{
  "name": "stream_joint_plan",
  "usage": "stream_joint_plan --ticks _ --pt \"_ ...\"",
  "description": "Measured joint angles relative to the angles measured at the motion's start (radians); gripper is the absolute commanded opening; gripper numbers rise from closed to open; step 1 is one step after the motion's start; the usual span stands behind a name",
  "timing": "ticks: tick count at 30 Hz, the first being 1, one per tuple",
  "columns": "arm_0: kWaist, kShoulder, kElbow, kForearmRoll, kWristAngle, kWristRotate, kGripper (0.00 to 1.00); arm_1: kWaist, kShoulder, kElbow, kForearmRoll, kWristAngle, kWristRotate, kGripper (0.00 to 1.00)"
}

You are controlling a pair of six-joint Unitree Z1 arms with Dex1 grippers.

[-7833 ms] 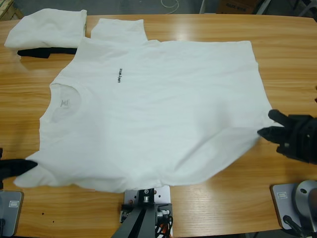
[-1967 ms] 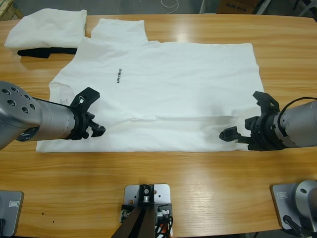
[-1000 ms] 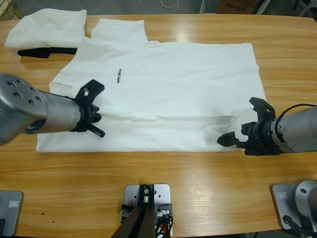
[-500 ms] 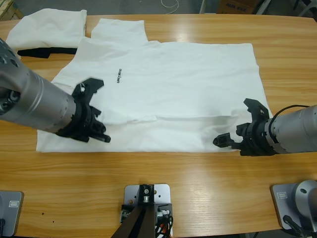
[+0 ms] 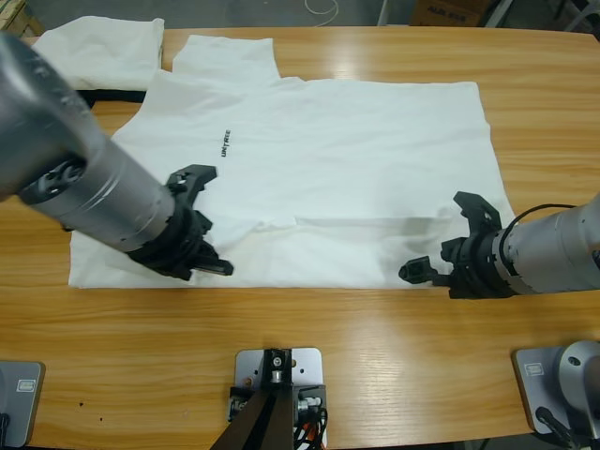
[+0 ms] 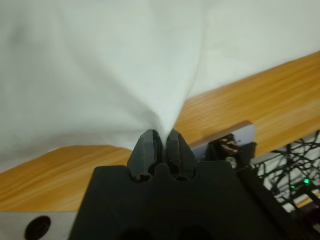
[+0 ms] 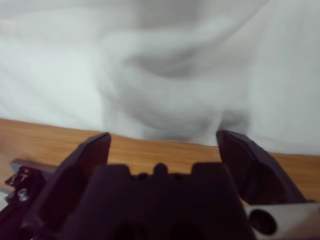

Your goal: Fold clothes

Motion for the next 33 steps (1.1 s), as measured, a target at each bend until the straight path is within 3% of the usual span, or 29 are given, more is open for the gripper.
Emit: stream_joint_plan --ticks 4,5,6,7,9,15,16,17,18,19,22,23,24,25,33 --pt "0.001 0.036 -0.030 0.026 -0.015 0.000 0.007 0.008 0.010 0.001 -0.008 0.003 0.000 0.867" --pt "0.001 0.042 -0.031 0.035 -0.016 0.000 0.375 0.011 0.010 0.002 -0.009 0.003 0.001 0.868" --pt "0.001 0.045 -0.031 0.042 -0.016 0.000 0.855 0.013 0.010 0.004 -0.010 0.003 0.002 0.880" --pt "0.001 0.047 -0.031 0.053 -0.016 0.000 0.975 0.014 0.010 0.005 -0.010 0.003 0.004 0.903" --pt "0.001 0.049 -0.031 0.077 -0.016 0.000 0.996 0.016 0.010 0.007 -0.010 0.002 0.005 0.905" --pt "0.005 0.027 -0.044 0.124 0.083 0.000 0.996 0.022 -0.003 0.008 -0.011 -0.010 0.006 0.855" --pt "0.007 0.005 -0.047 0.127 0.117 -0.001 0.996 0.024 -0.011 0.008 -0.011 -0.016 0.006 0.795" --pt "0.011 -0.024 -0.051 0.128 0.146 -0.003 0.994 0.026 -0.020 0.008 -0.013 -0.022 0.005 0.581" --pt "0.016 -0.055 -0.054 0.128 0.169 -0.003 0.974 0.027 -0.027 0.008 -0.016 -0.027 0.003 0.242" --pt "0.020 -0.085 -0.056 0.129 0.185 -0.003 0.873 0.028 -0.035 0.008 -0.020 -0.031 0.000 0.007" --pt "0.028 -0.150 -0.052 0.131 0.212 -0.003 0.492 0.030 -0.054 0.007 -0.037 -0.042 -0.021 0.000" --pt "0.028 -0.162 -0.043 0.132 0.214 -0.003 0.309 0.030 -0.057 0.005 -0.040 -0.047 -0.035 0.000" --pt "0.028 -0.168 -0.031 0.133 0.214 -0.003 0.041 0.030 -0.059 0.003 -0.042 -0.054 -0.053 0.000" --pt "0.023 -0.172 -0.011 0.133 0.214 -0.003 0.000 0.030 -0.061 0.002 -0.042 -0.061 -0.072 0.000" --pt "-0.035 -0.216 0.273 -0.088 0.217 0.046 0.000 0.031 -0.062 0.000 -0.007 -0.153 -0.149 0.000"
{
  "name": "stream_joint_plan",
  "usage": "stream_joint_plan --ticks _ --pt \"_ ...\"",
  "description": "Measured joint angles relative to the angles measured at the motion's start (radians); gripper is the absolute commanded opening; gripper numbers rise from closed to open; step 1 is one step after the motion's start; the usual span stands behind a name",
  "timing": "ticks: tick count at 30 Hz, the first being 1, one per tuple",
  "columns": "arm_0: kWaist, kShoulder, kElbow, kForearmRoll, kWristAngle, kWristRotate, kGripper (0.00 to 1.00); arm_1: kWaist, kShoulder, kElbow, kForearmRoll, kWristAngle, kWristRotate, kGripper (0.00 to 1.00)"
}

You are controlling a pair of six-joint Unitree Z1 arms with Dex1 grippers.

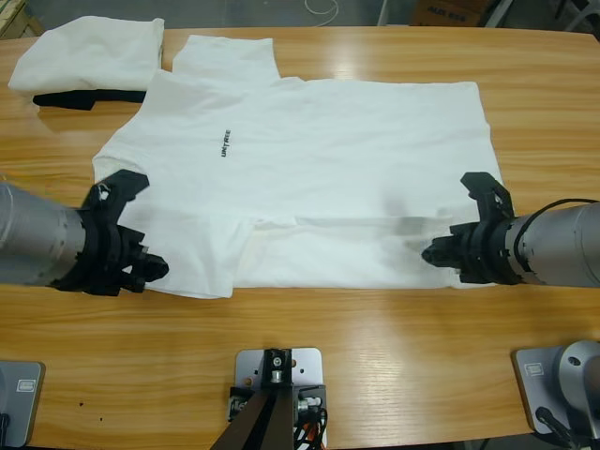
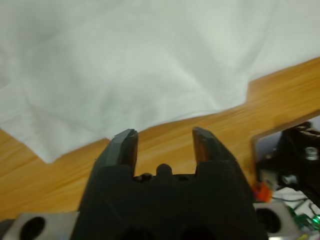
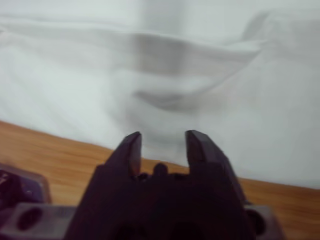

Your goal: Fold clothes

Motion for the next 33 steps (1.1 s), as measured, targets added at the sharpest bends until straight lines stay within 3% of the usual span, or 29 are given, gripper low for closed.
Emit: stream_joint_plan --ticks 8,21,33 --pt "0.037 0.030 0.100 -0.155 0.038 0.002 0.000 -0.038 0.030 -0.006 0.061 -0.087 0.018 0.000" --pt "0.064 0.144 0.143 -0.269 0.030 0.005 0.000 -0.230 0.112 -0.006 0.011 -0.083 -0.021 0.000" --pt "0.070 0.148 0.154 -0.289 0.025 0.005 0.000 -0.404 0.214 -0.048 0.012 -0.122 -0.007 0.000"
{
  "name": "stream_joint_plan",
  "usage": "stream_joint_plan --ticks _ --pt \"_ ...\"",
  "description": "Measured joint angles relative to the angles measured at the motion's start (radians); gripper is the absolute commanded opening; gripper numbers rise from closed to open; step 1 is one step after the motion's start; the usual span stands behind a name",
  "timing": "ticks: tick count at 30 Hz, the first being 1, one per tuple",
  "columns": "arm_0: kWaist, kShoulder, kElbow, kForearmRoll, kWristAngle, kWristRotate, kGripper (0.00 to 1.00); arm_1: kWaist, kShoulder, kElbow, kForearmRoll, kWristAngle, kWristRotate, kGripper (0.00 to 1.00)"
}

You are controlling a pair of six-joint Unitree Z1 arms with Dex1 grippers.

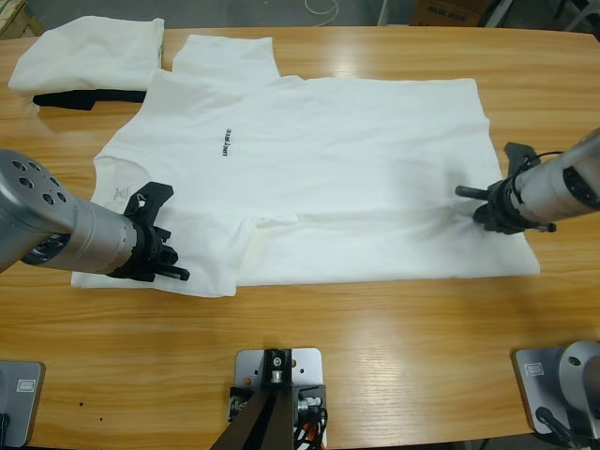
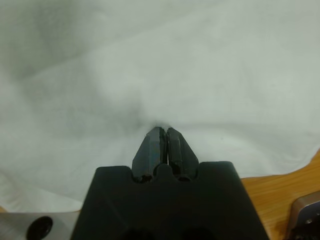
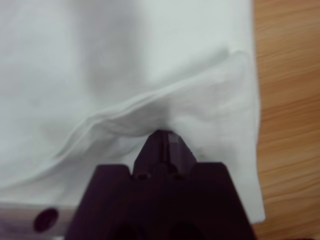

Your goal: Fold clothes

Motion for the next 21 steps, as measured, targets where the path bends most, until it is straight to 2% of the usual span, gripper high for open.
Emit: stream_joint_plan --ticks 8,13,17,21 --pt "0.000 0.000 0.004 -0.003 0.000 -0.001 0.000 -0.064 0.045 -0.072 0.189 -0.071 0.097 0.000" --pt "0.001 -0.004 0.007 -0.003 0.000 -0.002 0.000 -0.061 0.038 -0.089 0.228 -0.134 0.115 0.000" --pt "0.010 -0.021 0.014 -0.003 0.000 -0.007 0.000 0.029 -0.105 -0.149 0.246 -0.203 -0.007 0.000" --pt "0.028 -0.062 0.007 -0.002 0.000 -0.014 0.000 0.106 -0.263 -0.206 0.307 -0.167 -0.040 0.000"
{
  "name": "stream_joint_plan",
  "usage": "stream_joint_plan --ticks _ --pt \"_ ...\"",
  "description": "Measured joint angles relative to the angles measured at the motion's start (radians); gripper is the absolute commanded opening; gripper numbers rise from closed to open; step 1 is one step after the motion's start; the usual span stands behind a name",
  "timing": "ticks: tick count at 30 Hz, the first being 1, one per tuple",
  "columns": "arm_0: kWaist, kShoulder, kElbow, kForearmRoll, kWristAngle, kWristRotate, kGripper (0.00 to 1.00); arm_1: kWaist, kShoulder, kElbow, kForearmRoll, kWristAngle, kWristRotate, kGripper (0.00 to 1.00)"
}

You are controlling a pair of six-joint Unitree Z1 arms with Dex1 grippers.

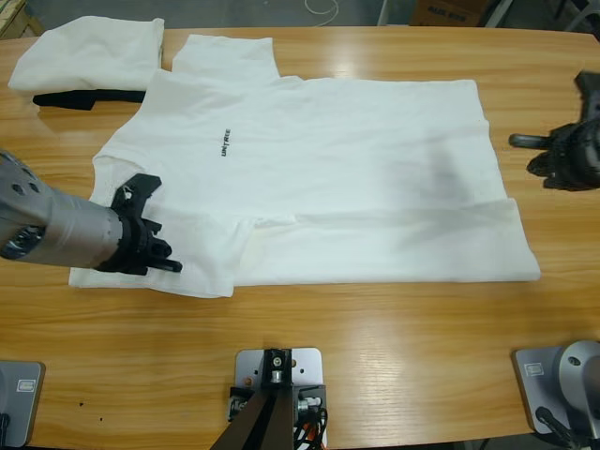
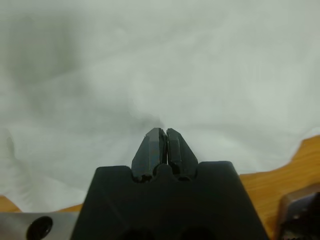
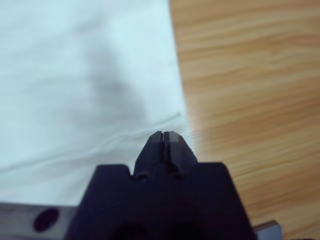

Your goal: Fold clothes

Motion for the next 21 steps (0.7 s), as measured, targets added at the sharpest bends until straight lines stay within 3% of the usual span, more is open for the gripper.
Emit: stream_joint_plan --ticks 7,21 --pt "0.035 -0.032 -0.071 0.000 -0.001 -0.010 0.000 0.089 -0.015 0.092 -0.055 0.142 0.090 0.000" --pt "-0.015 0.072 -0.224 0.000 -0.097 -0.012 0.000 0.098 0.046 0.115 -0.098 0.152 0.102 0.000"
